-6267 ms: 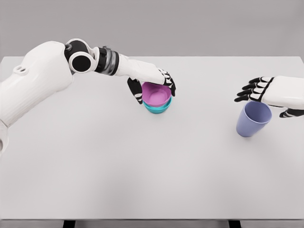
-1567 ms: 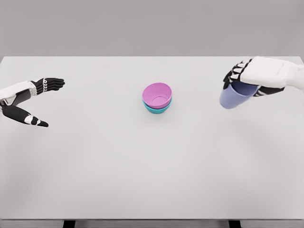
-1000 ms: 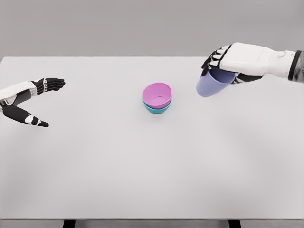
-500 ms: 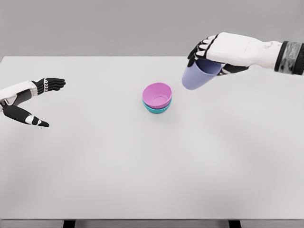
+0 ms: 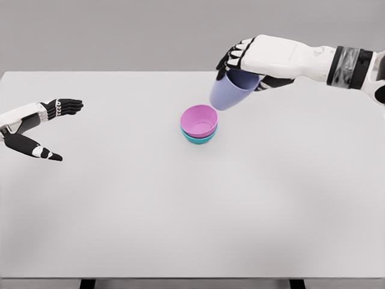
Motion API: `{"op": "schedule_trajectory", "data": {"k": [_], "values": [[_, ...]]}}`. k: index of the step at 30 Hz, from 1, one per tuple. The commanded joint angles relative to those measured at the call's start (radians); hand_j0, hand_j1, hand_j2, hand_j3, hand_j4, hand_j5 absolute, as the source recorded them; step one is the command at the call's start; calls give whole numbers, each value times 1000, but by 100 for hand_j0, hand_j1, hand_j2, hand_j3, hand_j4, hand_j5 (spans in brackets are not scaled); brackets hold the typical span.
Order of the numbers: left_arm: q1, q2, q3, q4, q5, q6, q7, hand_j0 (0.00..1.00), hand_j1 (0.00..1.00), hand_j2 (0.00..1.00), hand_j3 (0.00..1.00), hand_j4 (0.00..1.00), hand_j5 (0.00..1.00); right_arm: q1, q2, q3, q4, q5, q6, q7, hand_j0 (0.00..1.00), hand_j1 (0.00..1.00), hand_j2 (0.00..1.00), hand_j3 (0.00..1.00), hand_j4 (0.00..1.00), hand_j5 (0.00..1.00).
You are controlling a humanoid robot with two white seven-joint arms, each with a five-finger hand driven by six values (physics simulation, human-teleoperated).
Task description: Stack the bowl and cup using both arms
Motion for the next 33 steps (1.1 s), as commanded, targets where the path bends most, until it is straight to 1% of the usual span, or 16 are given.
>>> {"op": "schedule_trajectory", "data": {"k": [1,9,12,15,19,23,25,33], "values": [[0,1,2,0,8,2,0,100,100,100,100,100,100,0,18,1,0,-5,3,0,67,67,67,67,67,67],[0,1,2,0,8,2,0,100,100,100,100,100,100,-11,75,31,17,-2,3,0,66,66,66,66,66,66],[0,1,2,-2,8,2,0,100,100,100,100,100,100,-11,83,44,28,-2,3,0,66,66,66,66,66,66],[0,1,0,-2,8,2,0,100,100,100,100,100,100,-25,126,48,95,33,3,0,66,66,66,66,66,66],[0,1,0,-2,8,2,0,100,100,100,100,100,100,-25,139,91,104,35,3,0,66,66,66,66,66,66],[0,-1,2,-2,8,2,0,100,100,100,100,100,100,-25,139,102,120,36,3,0,66,66,66,66,66,66],[0,1,0,-3,8,2,0,100,100,100,100,100,100,-26,141,102,143,61,3,0,66,66,66,66,66,66],[0,-1,2,-2,8,2,0,100,100,100,100,100,100,-26,143,105,144,64,3,0,66,66,66,66,66,66]]}}
